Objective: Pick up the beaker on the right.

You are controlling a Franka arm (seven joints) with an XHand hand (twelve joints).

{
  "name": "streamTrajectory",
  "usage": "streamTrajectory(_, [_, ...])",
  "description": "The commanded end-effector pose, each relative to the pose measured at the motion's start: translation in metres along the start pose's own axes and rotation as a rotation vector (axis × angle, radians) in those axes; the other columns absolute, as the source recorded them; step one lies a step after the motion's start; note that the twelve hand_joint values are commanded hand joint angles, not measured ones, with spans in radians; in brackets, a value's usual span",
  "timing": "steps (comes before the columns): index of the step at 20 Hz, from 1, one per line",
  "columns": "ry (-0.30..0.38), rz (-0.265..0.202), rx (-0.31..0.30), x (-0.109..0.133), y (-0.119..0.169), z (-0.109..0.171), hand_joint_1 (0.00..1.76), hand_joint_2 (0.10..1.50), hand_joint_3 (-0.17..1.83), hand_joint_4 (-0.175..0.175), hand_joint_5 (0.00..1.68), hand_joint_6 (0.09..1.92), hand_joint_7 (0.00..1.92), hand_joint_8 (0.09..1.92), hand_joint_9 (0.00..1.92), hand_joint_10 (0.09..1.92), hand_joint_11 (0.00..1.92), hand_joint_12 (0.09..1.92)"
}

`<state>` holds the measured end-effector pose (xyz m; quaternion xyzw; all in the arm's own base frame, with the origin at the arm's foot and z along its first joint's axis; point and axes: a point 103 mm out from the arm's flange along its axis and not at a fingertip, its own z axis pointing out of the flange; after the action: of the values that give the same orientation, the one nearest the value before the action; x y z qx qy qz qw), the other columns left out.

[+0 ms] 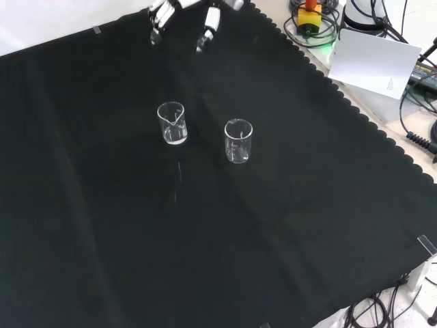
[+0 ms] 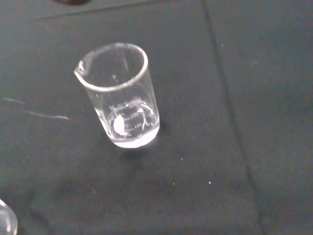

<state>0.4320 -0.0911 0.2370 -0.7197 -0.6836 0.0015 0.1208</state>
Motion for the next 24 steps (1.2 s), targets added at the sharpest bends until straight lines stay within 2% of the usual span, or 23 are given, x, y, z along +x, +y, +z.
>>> streamTrajectory(1, [0.046,-0.050,-0.021,-0.014,0.038,0.023,0.77,0.67,0.51,-0.037,0.46,0.09,0.37,0.72,0.53,0.65,0.18,1.39])
streamTrajectory(6, [0.086,-0.088,-0.010,-0.018,0.053,0.043,0.77,0.65,0.54,-0.038,0.46,0.09,0.38,0.72,0.54,0.65,0.20,1.38])
streamTrajectory(16, [0.132,-0.124,0.018,-0.022,0.074,0.077,0.72,0.60,0.51,-0.041,0.44,0.09,0.32,0.72,0.46,0.64,0.15,1.39])
streamTrajectory(22, [0.204,-0.162,-0.006,-0.020,0.081,0.097,0.69,0.59,0.50,-0.041,0.43,0.09,0.33,0.73,0.48,0.66,0.16,1.40])
streamTrajectory(24, [0.225,-0.163,-0.037,-0.021,0.080,0.102,0.69,0.59,0.49,-0.041,0.43,0.09,0.34,0.73,0.48,0.66,0.16,1.40])
